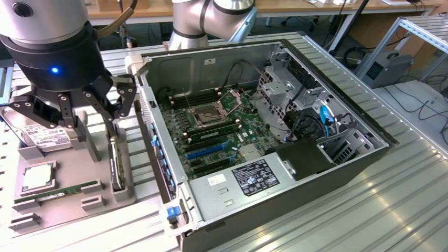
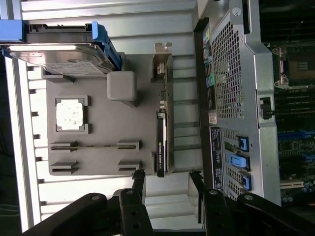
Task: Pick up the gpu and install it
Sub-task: 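Pick up the gpu and move the gpu toward the slot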
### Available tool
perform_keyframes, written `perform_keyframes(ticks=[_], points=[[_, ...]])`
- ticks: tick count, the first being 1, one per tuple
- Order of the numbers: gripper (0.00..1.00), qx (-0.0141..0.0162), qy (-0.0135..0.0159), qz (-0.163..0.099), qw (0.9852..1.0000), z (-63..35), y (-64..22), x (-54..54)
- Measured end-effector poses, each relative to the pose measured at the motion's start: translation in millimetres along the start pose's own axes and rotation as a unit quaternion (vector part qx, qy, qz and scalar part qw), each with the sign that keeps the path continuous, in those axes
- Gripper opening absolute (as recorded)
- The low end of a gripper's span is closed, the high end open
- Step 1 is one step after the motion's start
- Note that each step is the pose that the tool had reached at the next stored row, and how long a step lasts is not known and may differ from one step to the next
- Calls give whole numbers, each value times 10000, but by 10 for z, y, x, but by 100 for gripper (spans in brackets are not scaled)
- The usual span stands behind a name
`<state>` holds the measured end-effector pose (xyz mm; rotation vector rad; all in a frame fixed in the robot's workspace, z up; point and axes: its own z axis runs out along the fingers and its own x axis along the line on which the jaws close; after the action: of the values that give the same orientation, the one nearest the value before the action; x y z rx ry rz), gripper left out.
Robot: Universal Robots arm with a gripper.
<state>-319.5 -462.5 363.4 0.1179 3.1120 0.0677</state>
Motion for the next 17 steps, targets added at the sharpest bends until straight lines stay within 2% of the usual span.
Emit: perform_keyframes(ticks=[17], points=[[48, 0, 0, 0, 10000, 85, 65, 7]])
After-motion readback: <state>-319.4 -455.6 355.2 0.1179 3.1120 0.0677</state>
